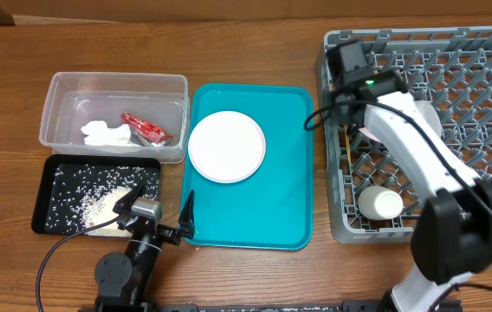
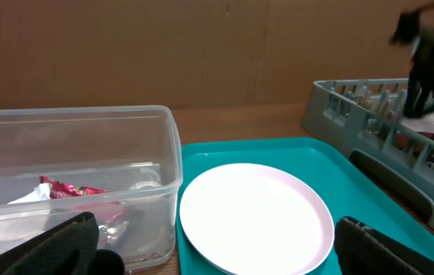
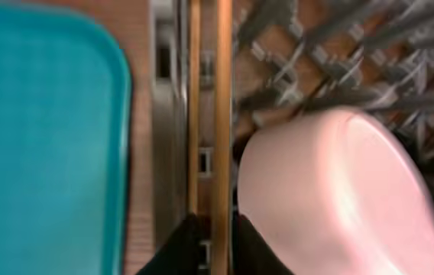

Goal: Sort waste into correct bins and load items into the dishwasher

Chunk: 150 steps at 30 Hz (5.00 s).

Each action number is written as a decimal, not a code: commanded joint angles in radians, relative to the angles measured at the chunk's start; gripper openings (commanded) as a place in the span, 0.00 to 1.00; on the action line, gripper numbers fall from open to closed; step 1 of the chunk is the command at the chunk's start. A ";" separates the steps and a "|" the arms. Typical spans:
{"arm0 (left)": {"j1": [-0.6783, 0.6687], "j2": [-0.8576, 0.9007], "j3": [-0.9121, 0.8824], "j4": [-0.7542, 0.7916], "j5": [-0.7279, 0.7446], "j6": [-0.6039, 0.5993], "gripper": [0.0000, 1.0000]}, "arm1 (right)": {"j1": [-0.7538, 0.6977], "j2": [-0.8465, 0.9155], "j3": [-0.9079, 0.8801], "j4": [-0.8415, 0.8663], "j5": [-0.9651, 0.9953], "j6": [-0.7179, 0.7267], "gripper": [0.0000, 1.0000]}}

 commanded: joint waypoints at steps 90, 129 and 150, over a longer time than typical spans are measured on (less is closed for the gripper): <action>0.006 -0.008 -0.003 0.001 0.009 0.008 1.00 | -0.326 -0.084 -0.067 0.193 0.999 -0.167 0.04; 0.006 -0.008 -0.003 0.001 0.009 0.008 1.00 | 0.237 -0.576 -0.011 -0.091 -0.008 0.090 0.76; 0.006 -0.008 -0.003 0.001 0.009 0.008 1.00 | 0.234 -0.669 -0.012 -0.207 -0.511 0.076 1.00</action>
